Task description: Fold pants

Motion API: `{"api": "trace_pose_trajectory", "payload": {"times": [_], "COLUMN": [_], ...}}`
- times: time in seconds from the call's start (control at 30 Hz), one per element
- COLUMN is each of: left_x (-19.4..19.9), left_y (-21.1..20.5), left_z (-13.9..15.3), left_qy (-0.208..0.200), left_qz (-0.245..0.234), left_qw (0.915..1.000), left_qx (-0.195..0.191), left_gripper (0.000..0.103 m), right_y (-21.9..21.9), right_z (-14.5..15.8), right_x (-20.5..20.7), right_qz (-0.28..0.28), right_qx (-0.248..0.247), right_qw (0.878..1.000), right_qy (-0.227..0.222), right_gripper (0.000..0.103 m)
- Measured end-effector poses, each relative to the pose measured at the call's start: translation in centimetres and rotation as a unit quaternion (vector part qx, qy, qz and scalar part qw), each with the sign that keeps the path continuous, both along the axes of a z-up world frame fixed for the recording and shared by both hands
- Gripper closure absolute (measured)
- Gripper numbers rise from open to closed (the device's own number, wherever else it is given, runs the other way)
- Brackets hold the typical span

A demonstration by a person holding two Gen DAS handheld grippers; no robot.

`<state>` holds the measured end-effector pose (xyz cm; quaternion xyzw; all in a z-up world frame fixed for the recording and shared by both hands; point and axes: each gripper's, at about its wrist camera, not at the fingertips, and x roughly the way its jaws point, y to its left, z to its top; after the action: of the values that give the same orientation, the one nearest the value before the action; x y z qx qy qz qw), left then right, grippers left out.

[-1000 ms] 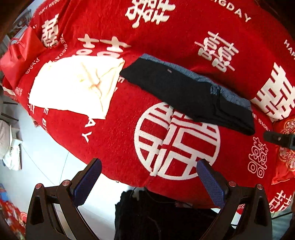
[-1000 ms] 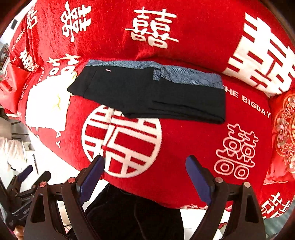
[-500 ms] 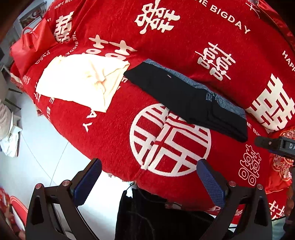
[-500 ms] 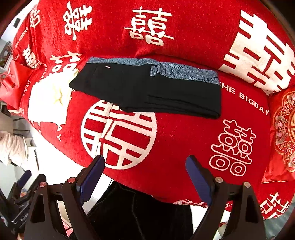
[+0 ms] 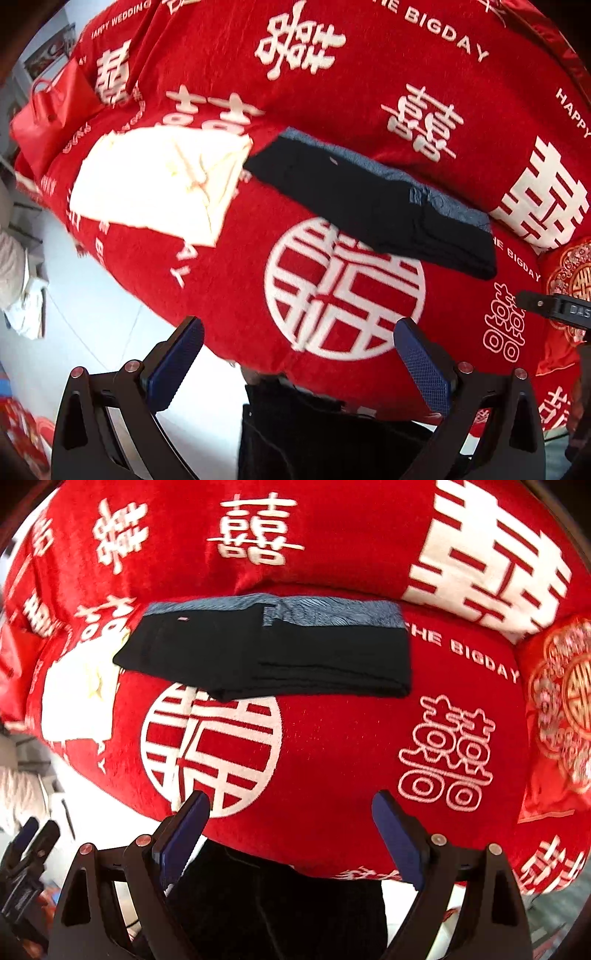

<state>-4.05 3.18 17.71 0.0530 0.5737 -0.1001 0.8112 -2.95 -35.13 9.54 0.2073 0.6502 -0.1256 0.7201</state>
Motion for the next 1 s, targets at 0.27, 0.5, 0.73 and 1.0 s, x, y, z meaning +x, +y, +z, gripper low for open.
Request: {"api": "trace_pose_trajectory", "payload": {"times": [0.27,0.5,0.73,1.0], "left_x": [5.2,10.9,16.9,24.2], "left_y": [6.4,7.9,4.5,2.1], "left_z": [-0.8,-6.8,-13.1,-20.3], "left_qy": [0.017,0.076,0.109,0.099], "left_qz": [0.007,-0.036,-0.025,0.083], "left_qw": [0.9997,0.9964,0.9908,0.977], "left_qx": [0.014,0.008,-0.076,-0.17], "left_gripper": [0.0,0.0,0.0,0.0], "right_y": [6.7,9.9,7.4,1.9], "right_z": [-0.6,-1.6,-6.6,-14.4], "right_x": [5.4,8.9,10.9,15.6], "right_qz": [0.013,0.011,0.005,0.048], "right_qx": [-0.008,-0.01,-0.03,-0.087], "right_qw": [1.0,1.0,0.999,0.995], "right_qy": [-0.01,-0.025,-0.01,-0.006], "right_gripper": [0.011,0.011,0.011,0.011]}}
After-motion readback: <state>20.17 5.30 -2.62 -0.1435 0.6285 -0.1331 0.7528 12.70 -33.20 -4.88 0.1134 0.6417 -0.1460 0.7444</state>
